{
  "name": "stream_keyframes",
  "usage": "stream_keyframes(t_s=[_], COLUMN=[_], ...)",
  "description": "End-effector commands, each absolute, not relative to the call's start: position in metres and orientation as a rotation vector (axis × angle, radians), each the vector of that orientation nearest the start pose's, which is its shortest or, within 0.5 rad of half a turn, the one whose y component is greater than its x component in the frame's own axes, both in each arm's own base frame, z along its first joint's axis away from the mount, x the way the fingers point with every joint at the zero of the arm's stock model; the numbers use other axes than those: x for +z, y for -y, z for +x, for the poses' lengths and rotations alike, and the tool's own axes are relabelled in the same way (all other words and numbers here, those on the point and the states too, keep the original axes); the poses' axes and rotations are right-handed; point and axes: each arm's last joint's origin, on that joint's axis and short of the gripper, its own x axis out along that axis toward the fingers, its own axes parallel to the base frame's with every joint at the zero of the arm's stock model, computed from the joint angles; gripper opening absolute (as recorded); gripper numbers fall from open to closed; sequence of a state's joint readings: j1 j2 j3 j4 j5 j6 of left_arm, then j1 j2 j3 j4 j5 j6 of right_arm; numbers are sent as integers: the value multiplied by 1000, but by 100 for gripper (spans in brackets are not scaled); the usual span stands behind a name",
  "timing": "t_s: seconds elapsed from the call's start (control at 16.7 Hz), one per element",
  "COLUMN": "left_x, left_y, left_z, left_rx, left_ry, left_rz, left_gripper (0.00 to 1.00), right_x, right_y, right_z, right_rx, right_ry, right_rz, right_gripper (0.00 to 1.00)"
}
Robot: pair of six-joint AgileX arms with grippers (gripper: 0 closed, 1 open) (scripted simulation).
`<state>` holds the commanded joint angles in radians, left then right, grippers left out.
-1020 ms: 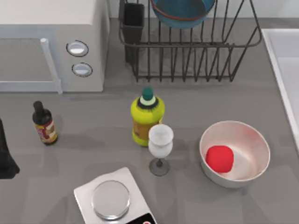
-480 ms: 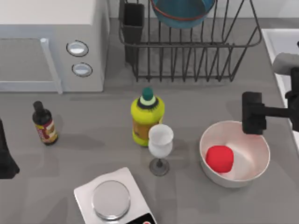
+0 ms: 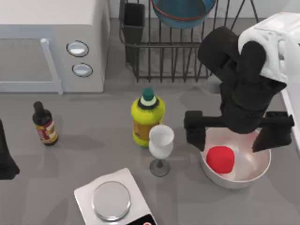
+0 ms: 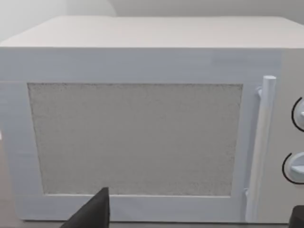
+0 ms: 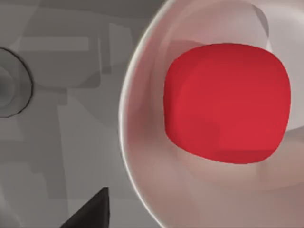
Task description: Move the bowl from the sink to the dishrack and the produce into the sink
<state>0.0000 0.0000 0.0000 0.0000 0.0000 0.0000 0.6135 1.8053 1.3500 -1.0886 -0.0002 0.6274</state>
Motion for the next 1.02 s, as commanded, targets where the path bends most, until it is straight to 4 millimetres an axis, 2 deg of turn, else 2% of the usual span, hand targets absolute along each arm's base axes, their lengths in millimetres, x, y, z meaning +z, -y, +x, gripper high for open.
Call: stream_keyframes(t_s=[0.3, 0.6, 0.78, 1.02], left_x=[160, 160, 160, 160], left_y=[1, 1, 1, 1], left_z=[106, 106, 106, 106], left_rx=[0, 0, 0, 0], left_ry=[0, 0, 0, 0], left_rz=[0, 0, 0, 0], left_gripper=[100, 100, 100, 100], right_x=[200, 193, 170, 129], right_y=[-202, -188, -182, -186], right_z=[275, 276, 281, 280], right_rx=[-8, -25, -29, -6], right_ry=[-1571, -1537, -1489, -1486], right_rz=[8, -31, -106, -127], right_gripper=[100, 100, 100, 100])
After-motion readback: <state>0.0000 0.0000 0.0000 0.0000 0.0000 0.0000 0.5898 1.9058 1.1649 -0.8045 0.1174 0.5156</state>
